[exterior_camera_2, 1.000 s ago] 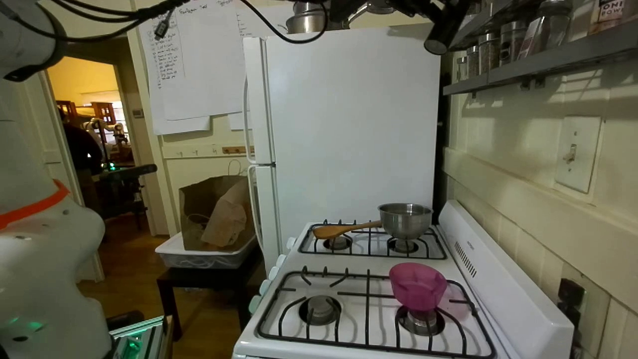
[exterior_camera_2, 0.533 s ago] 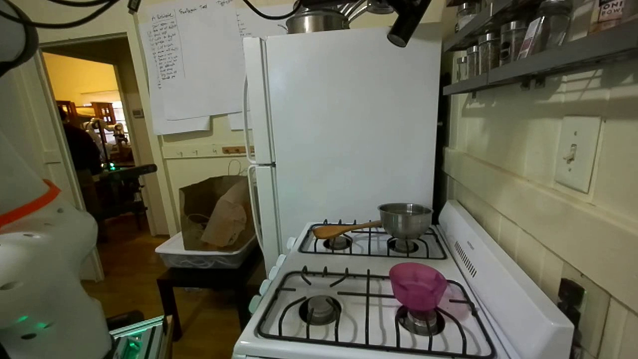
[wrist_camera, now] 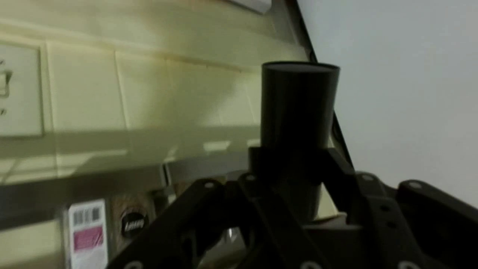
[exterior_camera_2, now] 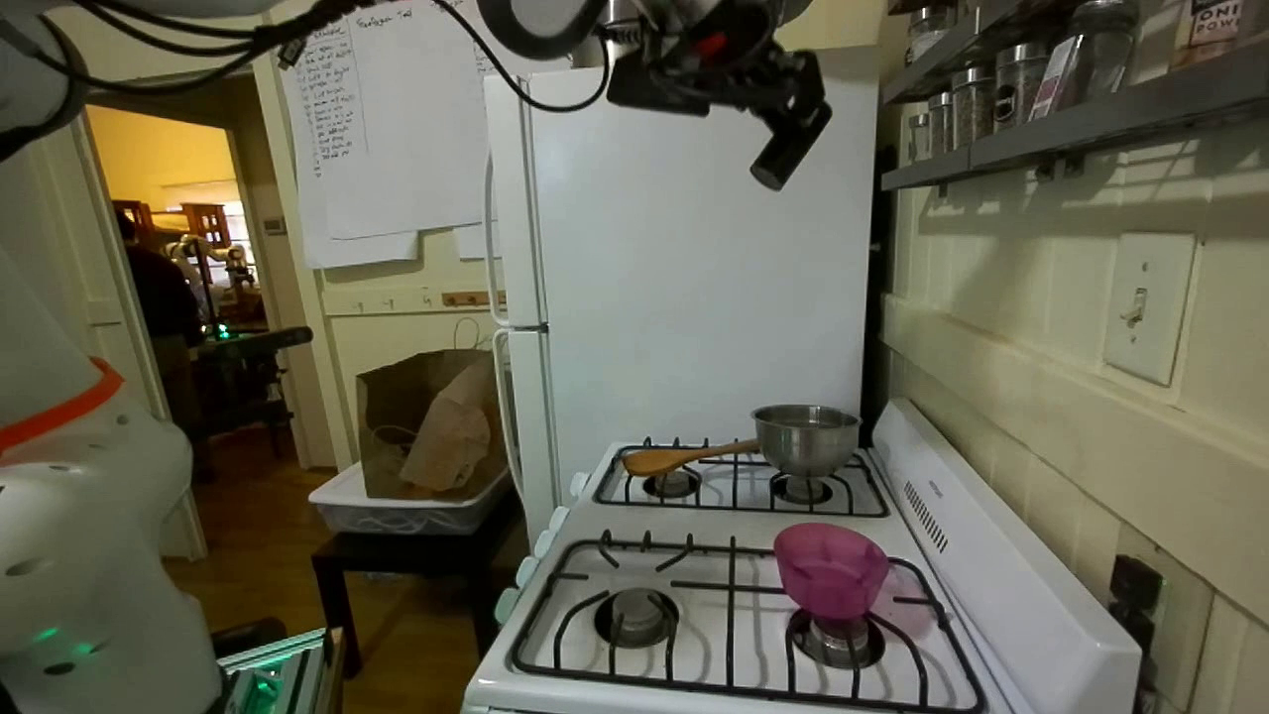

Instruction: Move the black bottle from the first shelf to the stove

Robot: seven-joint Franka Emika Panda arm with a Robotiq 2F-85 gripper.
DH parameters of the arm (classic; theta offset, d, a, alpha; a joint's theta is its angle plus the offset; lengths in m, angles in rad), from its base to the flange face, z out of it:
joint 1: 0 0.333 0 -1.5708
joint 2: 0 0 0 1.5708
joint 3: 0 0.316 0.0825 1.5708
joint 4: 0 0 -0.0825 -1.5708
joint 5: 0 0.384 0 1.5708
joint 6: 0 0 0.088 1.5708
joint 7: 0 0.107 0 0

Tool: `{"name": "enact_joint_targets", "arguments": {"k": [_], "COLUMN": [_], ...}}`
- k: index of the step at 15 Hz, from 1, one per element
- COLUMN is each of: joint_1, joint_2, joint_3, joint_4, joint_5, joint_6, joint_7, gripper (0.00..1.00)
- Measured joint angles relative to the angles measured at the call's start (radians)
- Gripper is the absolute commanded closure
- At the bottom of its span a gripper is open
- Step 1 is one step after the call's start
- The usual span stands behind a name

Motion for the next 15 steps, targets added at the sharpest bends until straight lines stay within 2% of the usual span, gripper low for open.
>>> {"name": "enact_joint_targets", "arguments": {"k": [3, 7, 8, 10, 13, 14, 15], "joint_1": [0.018, 0.038, 0.047, 0.069, 0.077, 0.078, 0.078], "joint_2": [0.006, 0.011, 0.015, 0.026, 0.032, 0.031, 0.031], "joint_3": [0.029, 0.034, 0.03, 0.021, 0.018, 0.017, 0.016], "joint_4": [-0.122, -0.264, -0.293, -0.336, -0.347, -0.347, -0.347], "joint_5": [0.0, 0.005, 0.011, 0.047, 0.057, 0.057, 0.057], "joint_6": [0.032, 0.149, 0.188, 0.245, 0.259, 0.259, 0.259], "joint_7": [-0.022, -0.11, -0.145, -0.222, -0.247, -0.247, -0.248], "gripper": [0.81, 0.81, 0.56, 0.56, 0.56, 0.81, 0.81]}}
